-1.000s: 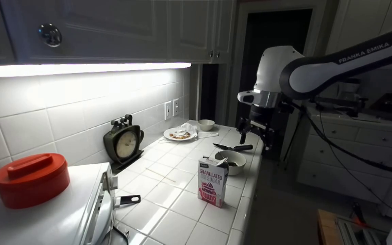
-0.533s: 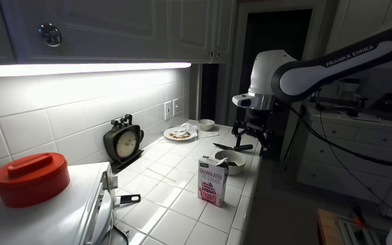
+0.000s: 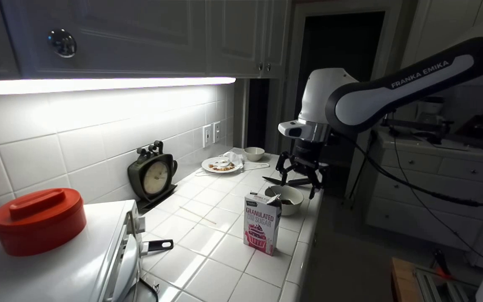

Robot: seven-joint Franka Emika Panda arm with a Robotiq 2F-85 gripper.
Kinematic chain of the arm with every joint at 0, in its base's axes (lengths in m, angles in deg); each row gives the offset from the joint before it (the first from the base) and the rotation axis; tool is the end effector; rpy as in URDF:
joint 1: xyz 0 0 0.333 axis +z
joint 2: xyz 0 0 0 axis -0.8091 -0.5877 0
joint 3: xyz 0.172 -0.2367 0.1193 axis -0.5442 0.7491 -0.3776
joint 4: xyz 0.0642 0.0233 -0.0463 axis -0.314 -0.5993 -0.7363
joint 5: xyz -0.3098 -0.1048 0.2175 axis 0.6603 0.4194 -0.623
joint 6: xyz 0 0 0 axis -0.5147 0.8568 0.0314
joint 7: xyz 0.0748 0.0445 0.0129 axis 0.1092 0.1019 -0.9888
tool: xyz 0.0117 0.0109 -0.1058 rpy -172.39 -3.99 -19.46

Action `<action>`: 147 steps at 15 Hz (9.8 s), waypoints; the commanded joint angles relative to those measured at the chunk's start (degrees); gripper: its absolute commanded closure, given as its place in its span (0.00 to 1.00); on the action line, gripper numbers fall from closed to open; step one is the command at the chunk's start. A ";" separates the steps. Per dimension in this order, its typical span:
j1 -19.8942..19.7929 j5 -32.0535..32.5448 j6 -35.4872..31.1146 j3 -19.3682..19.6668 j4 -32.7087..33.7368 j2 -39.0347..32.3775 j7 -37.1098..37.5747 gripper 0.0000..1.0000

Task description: Turn the box on the table around

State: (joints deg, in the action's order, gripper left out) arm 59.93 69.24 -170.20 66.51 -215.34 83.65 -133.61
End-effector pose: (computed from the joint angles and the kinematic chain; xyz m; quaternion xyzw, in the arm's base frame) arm 0.4618 -0.0673 0.4361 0.7831 0.6190 0.0551 0.0227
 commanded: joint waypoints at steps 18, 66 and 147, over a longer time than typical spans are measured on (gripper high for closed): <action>-2.01 -4.89 1.83 -10.15 1.78 -5.67 5.96 0.00; 16.22 8.14 -9.92 0.50 5.60 -8.52 -73.77 0.00; -2.74 5.31 -2.66 -11.73 13.11 -10.75 -54.04 0.00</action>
State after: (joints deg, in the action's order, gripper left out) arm 58.05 74.48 -168.56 54.51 -201.99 74.82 -183.30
